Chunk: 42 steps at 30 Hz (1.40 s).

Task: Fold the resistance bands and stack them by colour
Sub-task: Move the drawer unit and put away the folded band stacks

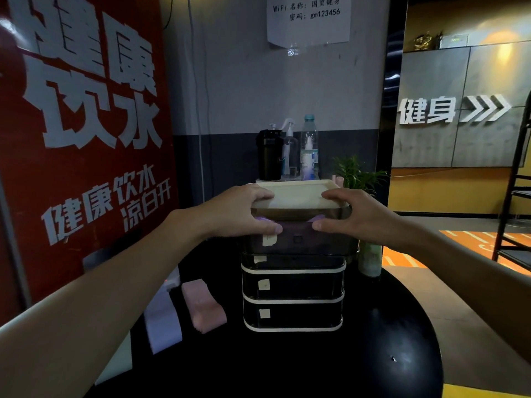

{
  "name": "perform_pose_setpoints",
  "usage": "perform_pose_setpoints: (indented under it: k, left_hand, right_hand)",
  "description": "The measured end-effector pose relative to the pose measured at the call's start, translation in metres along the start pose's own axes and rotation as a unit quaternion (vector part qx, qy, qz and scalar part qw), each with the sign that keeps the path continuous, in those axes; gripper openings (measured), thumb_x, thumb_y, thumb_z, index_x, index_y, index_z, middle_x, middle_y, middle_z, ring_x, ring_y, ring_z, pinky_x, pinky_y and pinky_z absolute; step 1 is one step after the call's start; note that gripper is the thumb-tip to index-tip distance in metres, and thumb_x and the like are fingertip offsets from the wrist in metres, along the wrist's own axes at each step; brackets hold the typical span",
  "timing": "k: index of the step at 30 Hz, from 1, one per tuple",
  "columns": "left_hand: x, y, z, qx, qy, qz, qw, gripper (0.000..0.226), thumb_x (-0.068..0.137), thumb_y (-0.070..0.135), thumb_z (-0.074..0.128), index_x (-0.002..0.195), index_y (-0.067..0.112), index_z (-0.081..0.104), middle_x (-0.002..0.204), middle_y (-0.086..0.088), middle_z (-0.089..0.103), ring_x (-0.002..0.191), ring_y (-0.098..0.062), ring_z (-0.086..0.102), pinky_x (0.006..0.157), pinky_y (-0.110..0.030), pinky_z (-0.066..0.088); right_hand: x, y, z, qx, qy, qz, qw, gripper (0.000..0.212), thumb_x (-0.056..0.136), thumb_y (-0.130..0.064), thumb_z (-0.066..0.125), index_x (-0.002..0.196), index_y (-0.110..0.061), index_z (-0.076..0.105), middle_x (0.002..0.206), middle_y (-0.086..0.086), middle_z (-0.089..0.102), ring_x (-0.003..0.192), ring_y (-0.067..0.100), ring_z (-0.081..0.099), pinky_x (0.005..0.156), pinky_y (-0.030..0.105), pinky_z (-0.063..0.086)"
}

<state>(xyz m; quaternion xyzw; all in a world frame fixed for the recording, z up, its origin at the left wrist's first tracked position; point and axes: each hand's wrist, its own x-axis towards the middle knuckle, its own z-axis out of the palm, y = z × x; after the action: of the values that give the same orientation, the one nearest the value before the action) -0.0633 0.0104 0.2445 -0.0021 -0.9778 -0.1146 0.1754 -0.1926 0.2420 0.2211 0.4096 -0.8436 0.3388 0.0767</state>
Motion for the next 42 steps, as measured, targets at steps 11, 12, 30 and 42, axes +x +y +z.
perform_pose_setpoints:
  k: [11, 12, 30, 42]
  left_hand:
    - [-0.001, -0.004, 0.021, 0.031, 0.11, 0.026, 0.993, 0.068, 0.083, 0.059, 0.067, 0.141, 0.026, 0.051, 0.141, 0.013, 0.048, 0.128, -0.009, 0.045, 0.112, -0.043, 0.033]
    - [-0.001, -0.004, 0.023, 0.031, 0.12, 0.028, 0.992, 0.067, 0.084, 0.058, 0.066, 0.141, 0.026, 0.051, 0.139, 0.014, 0.049, 0.127, -0.008, 0.045, 0.112, -0.041, 0.032]
    - [0.0, -0.013, 0.038, 0.027, 0.177, 0.051, 0.983, 0.061, 0.084, 0.052, 0.069, 0.136, 0.027, 0.053, 0.126, 0.017, 0.052, 0.118, -0.006, 0.045, 0.105, -0.033, 0.028]
    - [0.002, -0.014, 0.045, 0.048, 0.203, 0.05, 0.977, 0.064, 0.077, 0.051, 0.075, 0.132, 0.029, 0.052, 0.117, 0.023, 0.046, 0.113, -0.005, 0.044, 0.104, -0.034, 0.028]
  right_hand:
    - [0.006, 0.003, 0.015, 0.008, 0.082, -0.006, 0.997, 0.08, 0.048, -0.073, 0.065, 0.117, -0.033, 0.057, 0.118, -0.002, 0.04, 0.114, 0.015, 0.036, 0.097, 0.033, 0.038]
    - [0.006, 0.003, 0.016, 0.006, 0.089, -0.007, 0.996, 0.078, 0.048, -0.074, 0.065, 0.115, -0.035, 0.056, 0.119, -0.002, 0.04, 0.115, 0.015, 0.036, 0.097, 0.034, 0.037]
    - [0.005, 0.001, 0.022, -0.04, 0.125, -0.033, 0.991, 0.064, 0.063, -0.05, 0.082, 0.117, -0.028, 0.054, 0.138, -0.001, 0.044, 0.13, 0.016, 0.024, 0.109, 0.053, 0.028]
    - [0.013, 0.011, 0.032, -0.11, 0.195, -0.067, 0.972, 0.057, 0.067, -0.057, 0.077, 0.112, -0.031, 0.054, 0.13, -0.012, 0.049, 0.105, 0.004, 0.025, 0.089, 0.033, 0.022]
